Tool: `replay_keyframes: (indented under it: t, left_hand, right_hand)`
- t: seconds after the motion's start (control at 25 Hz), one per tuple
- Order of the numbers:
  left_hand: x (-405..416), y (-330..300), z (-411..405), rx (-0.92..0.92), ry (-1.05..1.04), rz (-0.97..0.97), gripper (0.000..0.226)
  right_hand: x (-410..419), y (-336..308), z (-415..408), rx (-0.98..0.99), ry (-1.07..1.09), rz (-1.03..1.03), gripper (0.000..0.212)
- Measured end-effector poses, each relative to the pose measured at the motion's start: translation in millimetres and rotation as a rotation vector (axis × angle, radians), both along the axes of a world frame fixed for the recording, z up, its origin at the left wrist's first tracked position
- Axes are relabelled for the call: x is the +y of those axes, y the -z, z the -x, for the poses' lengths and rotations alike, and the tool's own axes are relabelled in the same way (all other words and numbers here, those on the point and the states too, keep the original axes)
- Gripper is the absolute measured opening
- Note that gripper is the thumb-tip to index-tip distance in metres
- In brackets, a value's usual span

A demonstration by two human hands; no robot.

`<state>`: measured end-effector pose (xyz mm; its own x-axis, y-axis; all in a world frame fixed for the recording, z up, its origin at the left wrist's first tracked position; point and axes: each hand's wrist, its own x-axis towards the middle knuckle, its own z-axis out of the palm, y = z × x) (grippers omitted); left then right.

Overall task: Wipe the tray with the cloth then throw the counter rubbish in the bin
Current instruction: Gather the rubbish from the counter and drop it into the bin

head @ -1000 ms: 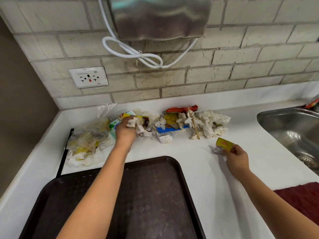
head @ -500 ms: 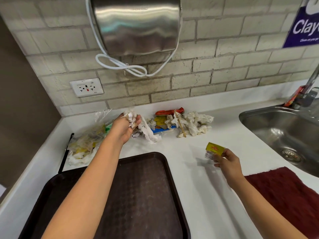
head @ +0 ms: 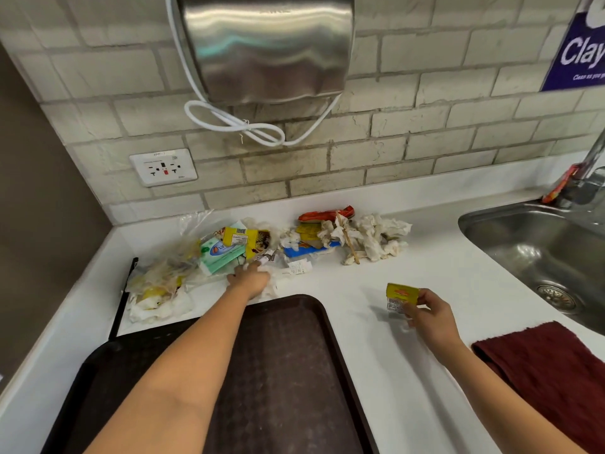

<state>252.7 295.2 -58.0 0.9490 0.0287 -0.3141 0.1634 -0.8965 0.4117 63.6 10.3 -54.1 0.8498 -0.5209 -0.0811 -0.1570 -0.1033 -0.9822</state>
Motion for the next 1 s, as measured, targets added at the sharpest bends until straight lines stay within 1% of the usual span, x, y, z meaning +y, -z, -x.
replay_keyframes:
  t: [0.04,0.08,0.12,0.16,0.2,0.28,0.32,0.4,0.48,0.56,0.64,0.68,0.76,0.84,0.88,0.92,1.0]
  left_hand:
    - [-7.9,1.4,1.9,0.054,0.031,-0.008,0.069]
    - [-15.3,3.4,3.7,0.064,0.061,-0.046,0.077]
    - [-21.0,5.6,4.1,0.031,0.082,-0.092,0.077]
    - [-25.6,7.8,5.7,-0.039,0.086,-0.128,0.07]
    - [-28.4,11.5,6.1,-0.11,0.068,-0.137,0.059]
    - [-29.8,17.8,6.6,-0.207,0.008,-0.077,0.041]
    - [-29.2,17.5,6.6,-0.227,-0.031,0.001,0.038]
    - [-25.1,4.9,8.7,-0.259,-0.165,0.24,0.034]
    - [-21.2,-15.4,11.0,-0.296,-0.353,0.554,0.031]
    - [-22.4,-37.0,16.4,-0.308,-0.508,0.912,0.027]
    - [-28.2,-61.4,28.6,-0.273,-0.549,1.271,0.03]
    - [-31.1,-75.1,36.8,-0.251,-0.549,1.387,0.029]
    - [-37.6,-103.4,57.7,-0.194,-0.503,1.534,0.022]
    - [-47.4,-125.3,83.1,-0.135,-0.443,1.618,0.009]
    - [-54.1,-132.6,96.7,-0.104,-0.416,1.644,0.008]
    - [-62.7,-136.8,109.8,-0.075,-0.391,1.651,0.008]
    - [-86.1,-141.0,139.1,-0.024,-0.334,1.598,0.01]
  right_hand:
    - [1.2,-0.6,-3.0,0.002,0.0,0.006,0.023]
    - [2.4,-1.3,-5.4,0.006,-0.001,0.008,0.023]
    - [3.5,-1.5,-8.3,0.013,0.0,0.01,0.021]
    - [4.9,-1.8,-10.3,0.023,-0.002,0.014,0.017]
    - [6.4,-1.7,-11.7,0.032,-0.005,0.018,0.014]
    - [8.2,-1.6,-12.0,0.041,-0.012,0.02,0.01]
    - [7.9,-2.5,-11.1,0.038,-0.012,0.021,0.01]
    - [6.5,-6.2,-9.0,0.027,-0.001,0.013,0.01]
    - [4.1,-9.0,-7.4,0.02,0.014,0.003,0.011]
    - [1.8,-9.0,-4.4,0.015,0.018,-0.01,0.014]
    - [1.2,-9.0,1.3,-0.001,0.007,-0.038,0.014]
    - [0.8,-9.7,5.3,-0.011,0.002,-0.05,0.014]
    - [-1.3,-10.6,12.7,-0.03,-0.006,-0.067,0.015]
    - [-5.3,-13.1,23.9,-0.053,-0.019,-0.078,0.015]
    - [-7.9,-14.1,29.9,-0.063,-0.02,-0.085,0.015]
    - [-11.0,-14.9,36.1,-0.075,-0.011,-0.094,0.017]
    - [-18.3,-18.7,51.0,-0.106,0.009,-0.11,0.021]
